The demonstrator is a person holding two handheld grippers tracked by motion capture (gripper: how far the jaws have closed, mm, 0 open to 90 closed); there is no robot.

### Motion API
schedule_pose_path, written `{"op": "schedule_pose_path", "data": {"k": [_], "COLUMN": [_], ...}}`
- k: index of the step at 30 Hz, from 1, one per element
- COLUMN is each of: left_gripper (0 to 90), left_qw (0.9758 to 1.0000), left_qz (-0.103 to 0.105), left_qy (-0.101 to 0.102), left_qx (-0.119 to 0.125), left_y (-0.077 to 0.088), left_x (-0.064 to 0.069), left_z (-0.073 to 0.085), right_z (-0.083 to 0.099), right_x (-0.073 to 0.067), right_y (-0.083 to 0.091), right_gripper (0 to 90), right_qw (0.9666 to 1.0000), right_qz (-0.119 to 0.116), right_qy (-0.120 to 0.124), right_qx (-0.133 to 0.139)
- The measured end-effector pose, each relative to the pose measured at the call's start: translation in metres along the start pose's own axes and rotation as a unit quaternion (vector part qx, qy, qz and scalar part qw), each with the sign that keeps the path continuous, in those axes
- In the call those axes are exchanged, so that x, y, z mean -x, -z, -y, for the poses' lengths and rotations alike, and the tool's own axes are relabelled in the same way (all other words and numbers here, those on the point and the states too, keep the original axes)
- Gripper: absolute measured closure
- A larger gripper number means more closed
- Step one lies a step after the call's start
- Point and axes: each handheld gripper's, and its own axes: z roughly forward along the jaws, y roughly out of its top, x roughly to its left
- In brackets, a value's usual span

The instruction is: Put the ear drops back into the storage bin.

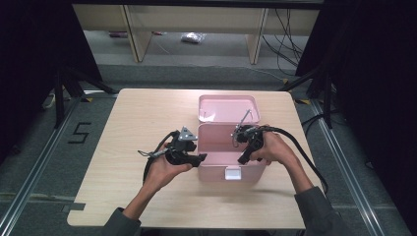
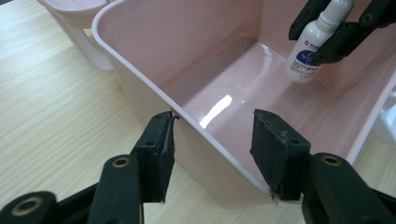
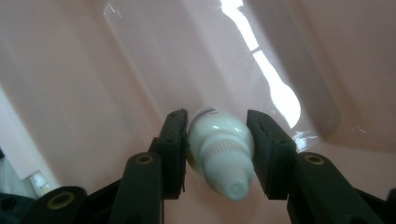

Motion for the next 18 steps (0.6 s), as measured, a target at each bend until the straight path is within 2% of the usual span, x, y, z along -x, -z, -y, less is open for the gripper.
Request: {"op": "schedule_pose_path", "data": {"k": [1, 2, 3, 7, 9, 10, 11, 12, 14, 15, 16, 17, 18], "left_gripper": [48.9, 48.9, 48.9, 48.9, 48.9, 48.9, 48.9, 48.9, 48.9, 48.9, 48.9, 48.9, 48.9], "left_qw": [1.0000, 1.0000, 1.0000, 1.0000, 1.0000, 1.0000, 1.0000, 1.0000, 1.0000, 1.0000, 1.0000, 1.0000, 1.0000], "left_qz": [0.000, 0.000, 0.000, 0.000, 0.000, 0.000, -0.001, -0.001, 0.000, 0.000, -0.001, -0.001, -0.001], "left_qy": [0.000, 0.000, 0.000, 0.000, 0.001, 0.001, 0.000, 0.000, 0.000, 0.001, 0.000, 0.000, 0.000], "left_qx": [0.000, 0.000, 0.000, 0.000, 0.000, 0.000, 0.000, 0.000, 0.000, 0.000, 0.000, 0.000, 0.000], "left_y": [0.000, 0.000, 0.000, 0.000, 0.000, 0.000, 0.000, 0.000, 0.000, 0.000, 0.000, 0.000, 0.000], "left_x": [0.000, 0.000, 0.000, 0.000, 0.000, 0.000, 0.000, 0.000, 0.000, 0.000, 0.000, 0.000, 0.000], "left_z": [0.000, 0.000, 0.000, 0.000, 0.000, 0.000, 0.000, 0.000, 0.000, 0.000, 0.000, 0.000, 0.000], "right_z": [0.001, 0.002, 0.003, 0.006, 0.006, 0.006, 0.006, 0.007, 0.007, 0.007, 0.007, 0.008, 0.008], "right_x": [0.001, 0.001, 0.002, 0.005, 0.005, 0.002, 0.006, 0.005, 0.005, 0.004, 0.005, 0.010, 0.008], "right_y": [-0.002, -0.004, -0.005, -0.010, -0.013, -0.013, -0.014, -0.014, -0.015, -0.016, -0.017, -0.018, -0.018], "right_gripper": [60.4, 60.3, 60.3, 60.3, 60.3, 60.3, 60.3, 60.3, 60.3, 60.3, 60.3, 60.3, 60.3], "right_qw": [1.0000, 1.0000, 1.0000, 1.0000, 1.0000, 0.9999, 0.9999, 1.0000, 1.0000, 1.0000, 1.0000, 0.9995, 0.9998], "right_qz": [-0.001, 0.002, 0.006, -0.005, 0.003, -0.001, -0.003, -0.006, -0.001, -0.004, -0.004, 0.006, 0.006], "right_qy": [0.006, -0.002, 0.003, 0.005, 0.009, -0.015, 0.011, 0.000, 0.001, -0.006, -0.003, 0.031, 0.016], "right_qx": [0.000, -0.002, -0.005, 0.005, 0.001, -0.005, 0.002, 0.000, -0.003, -0.006, -0.007, -0.002, -0.009]}}
